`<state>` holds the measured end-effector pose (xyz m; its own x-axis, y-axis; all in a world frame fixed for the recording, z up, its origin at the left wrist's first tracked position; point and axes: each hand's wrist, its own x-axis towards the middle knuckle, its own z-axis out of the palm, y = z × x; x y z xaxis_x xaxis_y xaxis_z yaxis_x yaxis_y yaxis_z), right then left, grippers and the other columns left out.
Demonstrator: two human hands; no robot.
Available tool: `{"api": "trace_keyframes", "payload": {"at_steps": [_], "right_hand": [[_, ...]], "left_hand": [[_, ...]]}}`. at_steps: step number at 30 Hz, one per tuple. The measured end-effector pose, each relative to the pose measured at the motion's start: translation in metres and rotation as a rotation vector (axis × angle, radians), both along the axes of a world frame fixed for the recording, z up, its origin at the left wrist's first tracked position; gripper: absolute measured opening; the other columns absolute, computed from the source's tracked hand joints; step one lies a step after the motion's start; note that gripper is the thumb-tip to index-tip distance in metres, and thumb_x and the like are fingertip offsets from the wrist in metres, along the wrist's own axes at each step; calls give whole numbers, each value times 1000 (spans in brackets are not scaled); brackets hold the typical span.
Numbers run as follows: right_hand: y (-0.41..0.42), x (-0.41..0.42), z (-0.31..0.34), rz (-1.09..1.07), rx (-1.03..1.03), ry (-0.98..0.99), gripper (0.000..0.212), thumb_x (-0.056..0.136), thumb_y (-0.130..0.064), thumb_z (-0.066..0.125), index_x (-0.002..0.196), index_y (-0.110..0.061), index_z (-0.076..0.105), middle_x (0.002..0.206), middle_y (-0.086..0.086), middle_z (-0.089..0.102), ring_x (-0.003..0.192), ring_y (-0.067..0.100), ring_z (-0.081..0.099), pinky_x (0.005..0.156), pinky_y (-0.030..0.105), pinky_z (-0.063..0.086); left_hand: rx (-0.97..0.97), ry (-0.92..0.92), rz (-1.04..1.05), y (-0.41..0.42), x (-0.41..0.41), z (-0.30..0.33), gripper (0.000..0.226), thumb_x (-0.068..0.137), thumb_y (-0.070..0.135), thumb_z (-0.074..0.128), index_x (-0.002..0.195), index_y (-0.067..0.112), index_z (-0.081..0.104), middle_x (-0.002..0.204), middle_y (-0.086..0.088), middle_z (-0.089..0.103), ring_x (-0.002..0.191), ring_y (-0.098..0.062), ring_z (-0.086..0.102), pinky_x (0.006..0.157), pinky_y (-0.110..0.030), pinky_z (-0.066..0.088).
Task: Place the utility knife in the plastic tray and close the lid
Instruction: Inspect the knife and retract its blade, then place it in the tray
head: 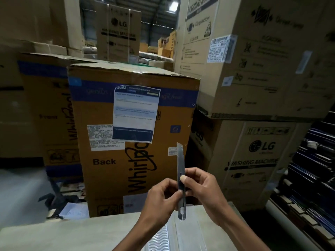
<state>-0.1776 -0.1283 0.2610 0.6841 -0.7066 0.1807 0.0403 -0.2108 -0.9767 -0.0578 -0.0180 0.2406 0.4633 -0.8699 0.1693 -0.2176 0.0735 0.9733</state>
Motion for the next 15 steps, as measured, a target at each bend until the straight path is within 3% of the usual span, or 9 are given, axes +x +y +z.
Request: {"api": "trace_keyframes", "payload": {"at_steps": [3,6,15], "right_hand": [[-1,-8,16,55,-66,-20,33,90,-22,77,121,-31,68,110,7,74,103,26,73,82,38,64],[-3,-14,28,70,-143,-14,56,84,-22,82,130,-44,59,110,0,73,107,23,71,84,34,63],[-6,-20,46,84,-204,-44,69,75,-32,85,133,-49,54,109,-2,72,111,20,69,88,40,62]], "left_hand": [[-23,-28,-28,1,-4,15,5,94,20,67,92,23,71,87,1,76,77,-9,73,65,-20,58],[-20,-64,-73,4,-7,23,7,93,17,67,94,22,72,84,6,75,75,-3,70,63,-15,55],[4,-147,-87,12,-12,35,8,94,16,67,99,22,70,85,7,71,73,2,66,66,-16,55]]}}
